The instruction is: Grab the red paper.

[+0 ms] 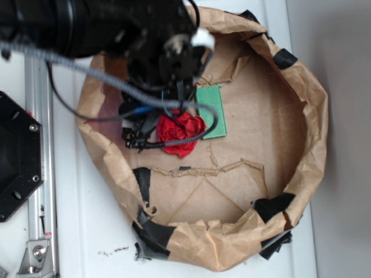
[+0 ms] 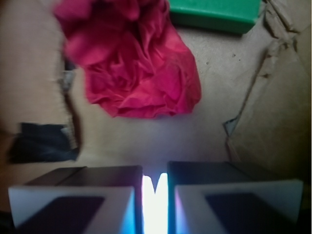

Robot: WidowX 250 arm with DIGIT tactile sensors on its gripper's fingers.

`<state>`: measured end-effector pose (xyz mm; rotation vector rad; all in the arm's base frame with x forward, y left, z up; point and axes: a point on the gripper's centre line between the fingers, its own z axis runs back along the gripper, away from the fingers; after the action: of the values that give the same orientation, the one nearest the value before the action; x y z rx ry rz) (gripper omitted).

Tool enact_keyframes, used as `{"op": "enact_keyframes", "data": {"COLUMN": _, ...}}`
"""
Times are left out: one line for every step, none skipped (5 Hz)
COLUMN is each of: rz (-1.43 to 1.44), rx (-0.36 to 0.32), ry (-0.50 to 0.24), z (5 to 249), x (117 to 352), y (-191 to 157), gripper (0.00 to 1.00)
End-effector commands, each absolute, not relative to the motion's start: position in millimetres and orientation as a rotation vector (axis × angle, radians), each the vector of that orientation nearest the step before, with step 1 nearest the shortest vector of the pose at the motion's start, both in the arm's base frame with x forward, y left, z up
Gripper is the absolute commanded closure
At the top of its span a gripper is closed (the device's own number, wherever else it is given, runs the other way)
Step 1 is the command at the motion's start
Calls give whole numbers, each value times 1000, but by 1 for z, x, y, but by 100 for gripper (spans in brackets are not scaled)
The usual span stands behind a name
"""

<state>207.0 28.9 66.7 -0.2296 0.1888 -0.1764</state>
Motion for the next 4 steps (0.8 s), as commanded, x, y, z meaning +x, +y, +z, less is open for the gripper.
{"op": "enact_keyframes", "data": {"rz": -78, "rx": -370, "ry": -39, "z": 105, "x": 215, "y": 39, "gripper": 0}}
{"op": "enact_keyframes", "data": {"rz": -1, "rx": -404, "ry": -94, "z": 94, "x": 225, "y": 29, "gripper": 0}}
{"op": "enact_keyframes", "data": {"rz": 42, "rx": -459, "ry": -110, "z": 80, "x": 239, "y": 16, "gripper": 0}}
{"op": "enact_keyframes", "data": {"rz": 54, "rx": -399, "ry": -111, "z": 72, "x": 250, "y": 7, "gripper": 0}}
